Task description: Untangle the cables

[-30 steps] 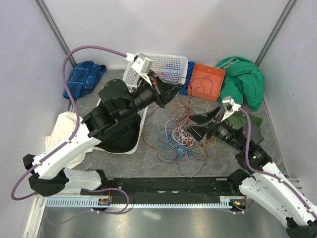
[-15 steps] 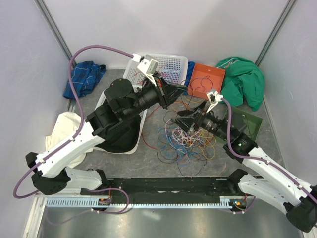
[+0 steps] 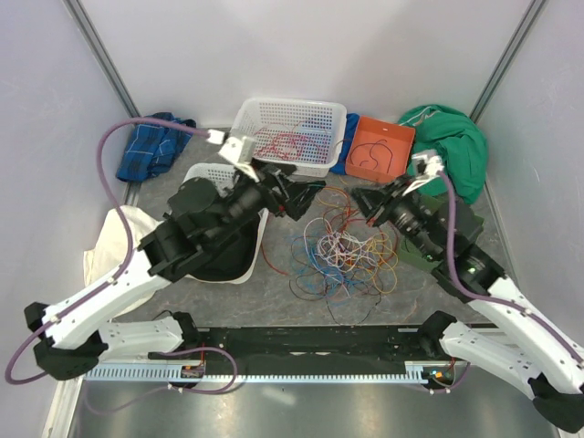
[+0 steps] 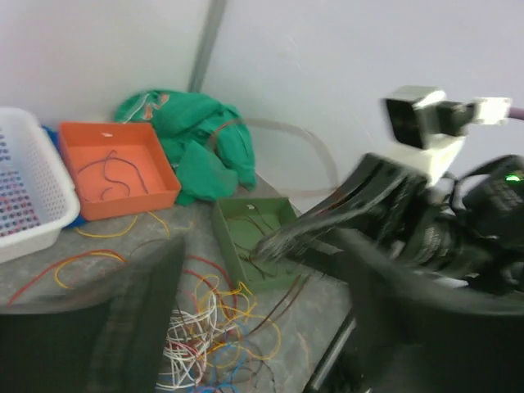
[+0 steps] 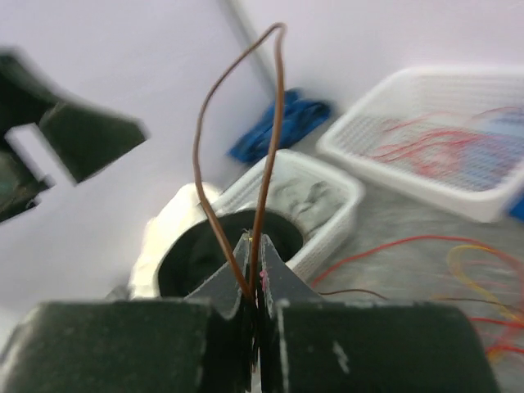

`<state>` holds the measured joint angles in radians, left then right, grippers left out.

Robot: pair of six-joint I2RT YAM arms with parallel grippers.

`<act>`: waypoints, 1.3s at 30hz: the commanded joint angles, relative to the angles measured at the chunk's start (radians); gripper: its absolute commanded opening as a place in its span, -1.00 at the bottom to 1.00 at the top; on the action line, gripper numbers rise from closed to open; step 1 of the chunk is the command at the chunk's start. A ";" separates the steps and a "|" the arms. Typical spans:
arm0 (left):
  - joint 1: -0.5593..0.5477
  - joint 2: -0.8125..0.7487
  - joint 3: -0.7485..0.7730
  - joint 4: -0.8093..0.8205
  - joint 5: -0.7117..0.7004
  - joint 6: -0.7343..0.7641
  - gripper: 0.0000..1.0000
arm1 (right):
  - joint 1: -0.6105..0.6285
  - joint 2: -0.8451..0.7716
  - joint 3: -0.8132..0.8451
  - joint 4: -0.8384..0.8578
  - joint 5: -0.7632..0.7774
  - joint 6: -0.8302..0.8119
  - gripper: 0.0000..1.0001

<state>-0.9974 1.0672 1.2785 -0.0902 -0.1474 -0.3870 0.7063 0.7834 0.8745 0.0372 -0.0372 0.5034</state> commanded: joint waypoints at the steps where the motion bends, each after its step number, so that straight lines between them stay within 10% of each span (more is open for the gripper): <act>1: -0.003 -0.142 -0.152 0.182 -0.228 0.016 0.99 | -0.001 -0.041 0.171 -0.279 0.423 -0.109 -1.00; 7: -0.001 -0.265 -0.378 0.368 -0.305 0.028 0.99 | -0.001 -0.026 0.401 -0.424 0.649 -0.180 -1.00; 16: -0.003 -0.044 -0.508 0.607 0.139 -0.077 0.99 | 0.001 0.008 0.597 -0.551 0.916 -0.223 -1.00; 22: -0.006 0.202 -0.513 0.727 0.367 -0.161 0.99 | 0.001 0.011 0.638 -0.571 0.941 -0.233 -1.00; 39: -0.127 0.500 -0.574 1.001 0.367 -0.070 0.99 | 0.012 0.232 1.226 -0.594 0.915 -0.322 -1.00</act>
<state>-1.0733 1.5139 0.6735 0.8124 0.2131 -0.5220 0.7086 1.0004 2.0567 -0.5682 0.8703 0.2214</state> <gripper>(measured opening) 0.993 0.017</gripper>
